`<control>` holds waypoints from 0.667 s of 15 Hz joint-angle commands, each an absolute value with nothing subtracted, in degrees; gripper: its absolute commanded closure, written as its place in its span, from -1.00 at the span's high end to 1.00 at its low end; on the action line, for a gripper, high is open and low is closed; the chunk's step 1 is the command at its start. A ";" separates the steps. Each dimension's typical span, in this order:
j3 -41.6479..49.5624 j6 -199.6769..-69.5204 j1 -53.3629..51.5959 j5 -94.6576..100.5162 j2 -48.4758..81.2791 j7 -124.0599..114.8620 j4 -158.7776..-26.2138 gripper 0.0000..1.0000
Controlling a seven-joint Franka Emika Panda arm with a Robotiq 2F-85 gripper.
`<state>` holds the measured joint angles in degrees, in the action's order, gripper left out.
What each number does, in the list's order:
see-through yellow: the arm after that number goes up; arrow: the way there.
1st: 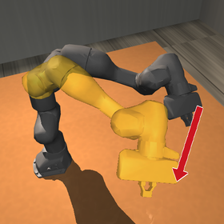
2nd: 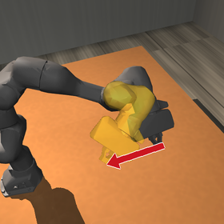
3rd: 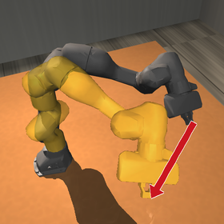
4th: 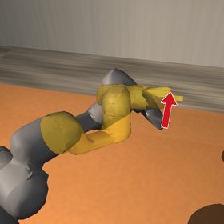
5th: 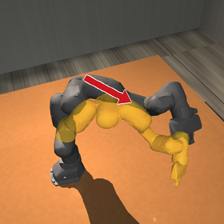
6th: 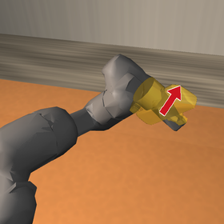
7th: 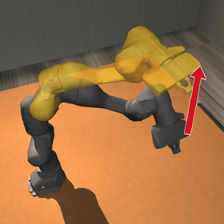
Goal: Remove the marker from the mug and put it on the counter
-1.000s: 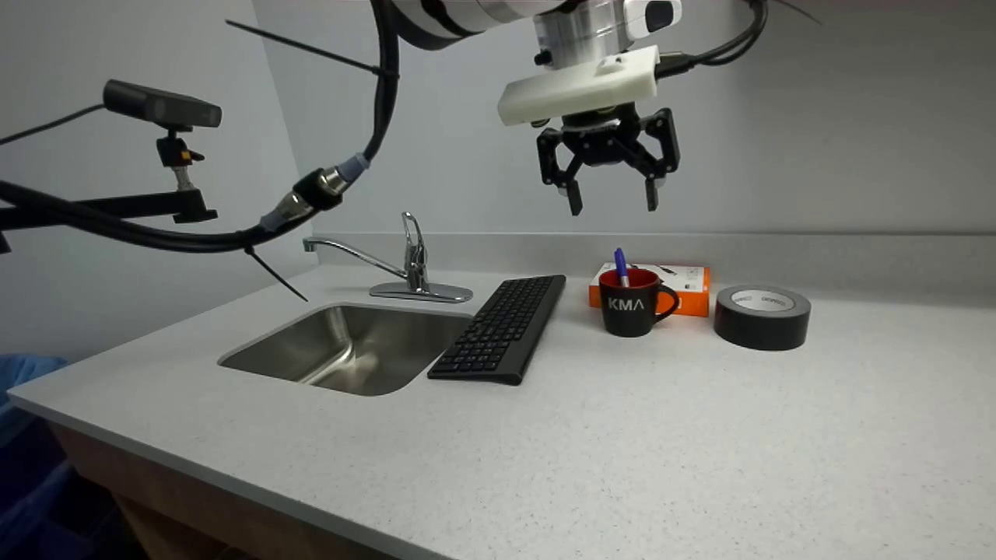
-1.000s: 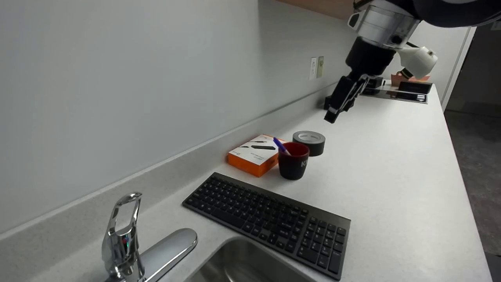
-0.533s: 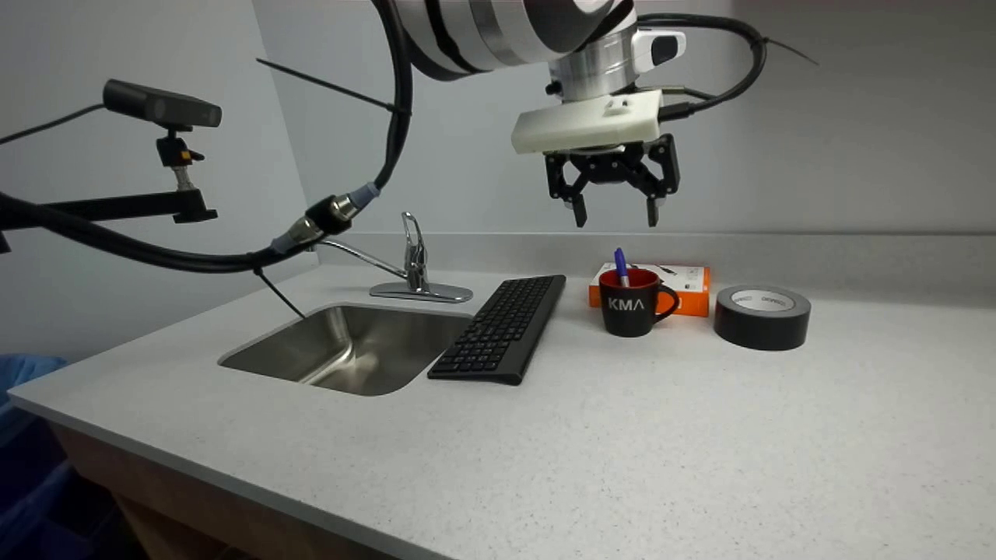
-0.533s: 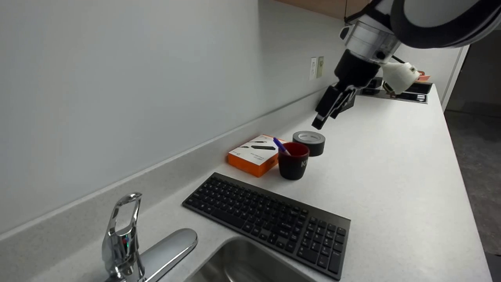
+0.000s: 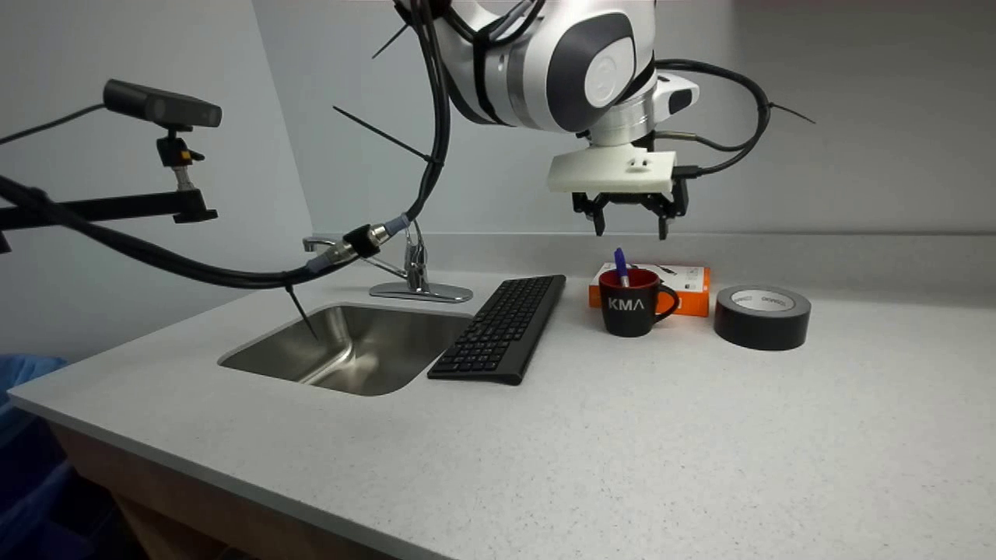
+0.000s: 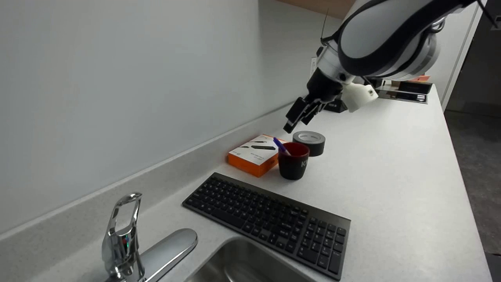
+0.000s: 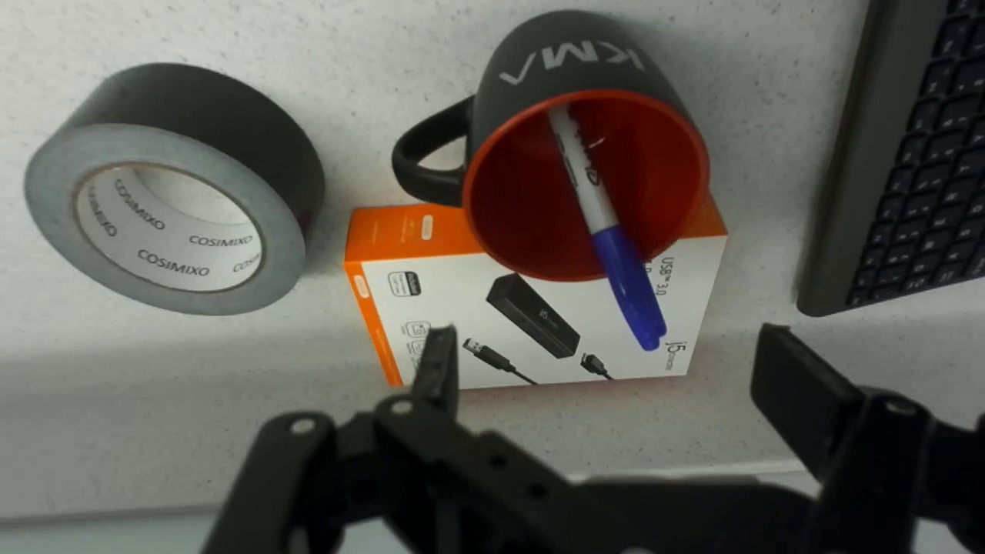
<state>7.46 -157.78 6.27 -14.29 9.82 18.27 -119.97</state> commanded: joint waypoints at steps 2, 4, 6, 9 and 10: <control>5.29 -157.78 8.08 -15.12 11.57 17.46 -117.79 1.00; 5.16 -157.78 8.14 -15.21 12.40 17.32 -116.73 1.00; 5.14 -157.78 8.18 -15.21 12.58 17.31 -116.53 1.00; 5.90 -158.74 7.13 -11.62 13.76 14.82 -116.60 1.00; 5.82 -158.54 6.95 -10.55 14.21 14.27 -116.43 1.00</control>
<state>6.73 -157.73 6.51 -14.29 12.85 17.29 -116.82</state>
